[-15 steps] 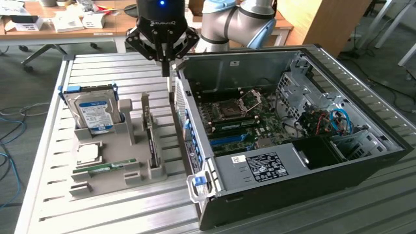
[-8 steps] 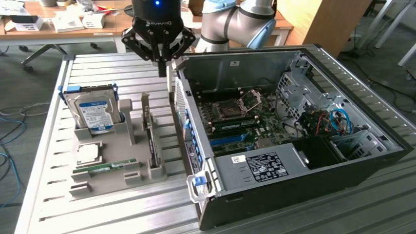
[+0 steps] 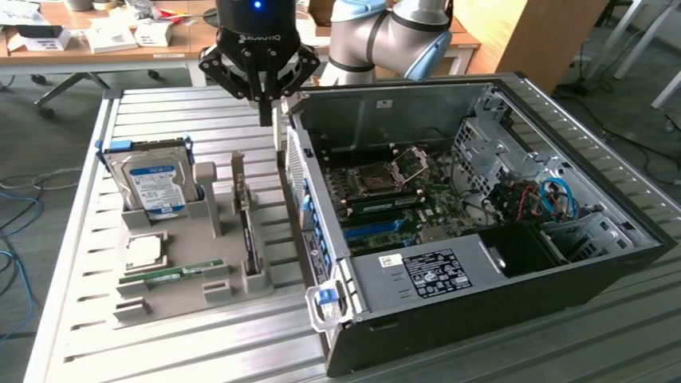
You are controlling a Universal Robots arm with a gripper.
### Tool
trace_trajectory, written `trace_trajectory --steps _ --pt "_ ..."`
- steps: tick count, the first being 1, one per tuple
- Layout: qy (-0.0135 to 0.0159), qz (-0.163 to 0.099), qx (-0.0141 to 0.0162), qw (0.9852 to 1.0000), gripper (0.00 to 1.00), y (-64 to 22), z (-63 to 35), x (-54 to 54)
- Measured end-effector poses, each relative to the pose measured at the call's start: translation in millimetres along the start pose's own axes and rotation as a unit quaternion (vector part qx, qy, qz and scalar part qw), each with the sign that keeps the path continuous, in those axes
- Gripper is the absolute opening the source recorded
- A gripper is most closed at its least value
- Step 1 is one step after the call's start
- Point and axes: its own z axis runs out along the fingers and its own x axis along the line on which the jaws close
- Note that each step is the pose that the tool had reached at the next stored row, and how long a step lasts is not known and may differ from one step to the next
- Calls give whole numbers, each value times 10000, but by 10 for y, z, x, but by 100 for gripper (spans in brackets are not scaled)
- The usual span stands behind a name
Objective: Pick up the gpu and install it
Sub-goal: 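Reach for the gpu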
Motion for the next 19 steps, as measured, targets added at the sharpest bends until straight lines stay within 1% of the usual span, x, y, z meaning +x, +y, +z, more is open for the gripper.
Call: trace_trajectory --steps 15,19 --pt "0 -1 0 10000 11 -9 5 192" --pt "0 -1 0 10000 11 -11 5 215"
